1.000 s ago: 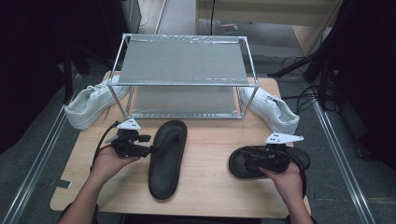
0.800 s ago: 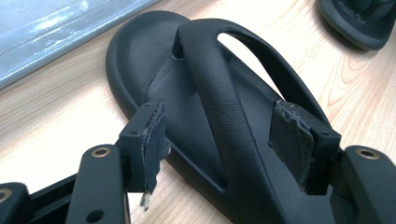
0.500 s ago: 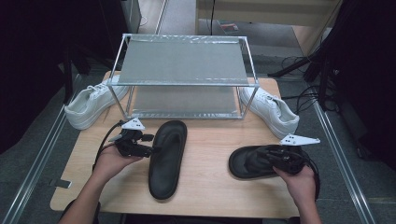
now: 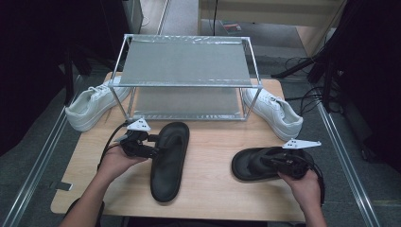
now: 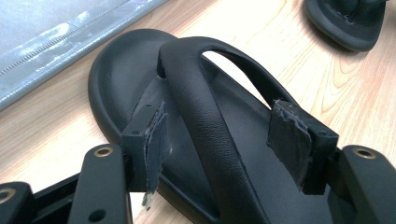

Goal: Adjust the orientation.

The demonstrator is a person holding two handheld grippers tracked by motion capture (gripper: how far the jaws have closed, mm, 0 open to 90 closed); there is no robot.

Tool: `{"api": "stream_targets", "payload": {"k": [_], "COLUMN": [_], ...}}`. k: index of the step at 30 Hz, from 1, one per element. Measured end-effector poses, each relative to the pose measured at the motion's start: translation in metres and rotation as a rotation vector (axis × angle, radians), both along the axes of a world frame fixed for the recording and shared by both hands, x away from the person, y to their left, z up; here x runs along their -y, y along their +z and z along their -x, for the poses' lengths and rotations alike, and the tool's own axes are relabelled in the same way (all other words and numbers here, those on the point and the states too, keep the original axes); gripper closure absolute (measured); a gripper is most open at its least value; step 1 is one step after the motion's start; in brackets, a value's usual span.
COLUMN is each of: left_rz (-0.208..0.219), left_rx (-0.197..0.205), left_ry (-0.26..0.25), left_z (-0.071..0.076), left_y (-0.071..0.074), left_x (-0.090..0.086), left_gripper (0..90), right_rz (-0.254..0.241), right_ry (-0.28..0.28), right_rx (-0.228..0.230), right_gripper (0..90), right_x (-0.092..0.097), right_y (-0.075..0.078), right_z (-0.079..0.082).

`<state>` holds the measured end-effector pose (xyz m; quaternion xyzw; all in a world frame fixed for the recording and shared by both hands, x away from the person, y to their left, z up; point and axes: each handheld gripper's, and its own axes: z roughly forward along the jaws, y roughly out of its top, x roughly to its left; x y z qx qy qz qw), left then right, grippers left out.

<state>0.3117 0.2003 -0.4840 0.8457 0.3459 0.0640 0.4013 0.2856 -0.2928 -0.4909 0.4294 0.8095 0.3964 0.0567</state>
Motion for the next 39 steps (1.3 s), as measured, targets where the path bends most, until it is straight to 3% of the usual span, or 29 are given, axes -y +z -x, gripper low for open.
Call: {"api": "stream_targets", "payload": {"k": [6, 10, 12, 17, 21, 23, 28, 34, 39], "left_rz": [-0.005, -0.003, -0.013, 0.018, 0.030, 0.058, 0.037, 0.038, 0.011], "left_rx": [0.002, 0.055, 0.057, 0.008, 0.006, 0.001, -0.006, -0.001, -0.006], "left_ry": [0.007, -0.019, -0.015, -0.018, -0.011, -0.022, -0.016, 0.003, 0.022], "left_z": [0.001, 0.005, 0.007, 0.008, 0.012, 0.014, 0.018, 0.024, 0.027], "left_y": [0.001, 0.002, 0.003, 0.002, 0.001, 0.000, -0.001, -0.001, -0.003], "left_x": [-0.001, -0.002, -0.002, -0.007, -0.011, -0.012, -0.012, -0.017, -0.020], "left_gripper": [38.7, 39.5, 38.3, 38.2, 39.3, 40.2, 40.1, 41.0, 40.9], "right_rz": [0.009, 0.009, 0.013, 0.020, 0.010, -0.015, -0.022, 0.004, 0.020], "right_ry": [0.001, 0.001, 0.008, 0.003, 0.006, 0.000, 0.006, 0.030, 0.043], "right_rx": [0.007, 0.011, 0.016, 0.013, 0.004, -0.012, -0.013, 0.001, 0.015], "right_gripper": [90.0, 90.0, 90.0, 90.0, 90.0, 90.0, 90.0, 90.0, 90.0], "right_x": [-0.007, -0.013, -0.016, -0.025, -0.029, -0.029, -0.035, -0.047, -0.056], "right_y": [-0.001, -0.001, 0.000, 0.001, 0.000, -0.001, 0.000, 0.002, 0.003], "right_z": [-0.005, -0.011, -0.013, -0.023, -0.031, -0.036, -0.042, -0.052, -0.061]}}
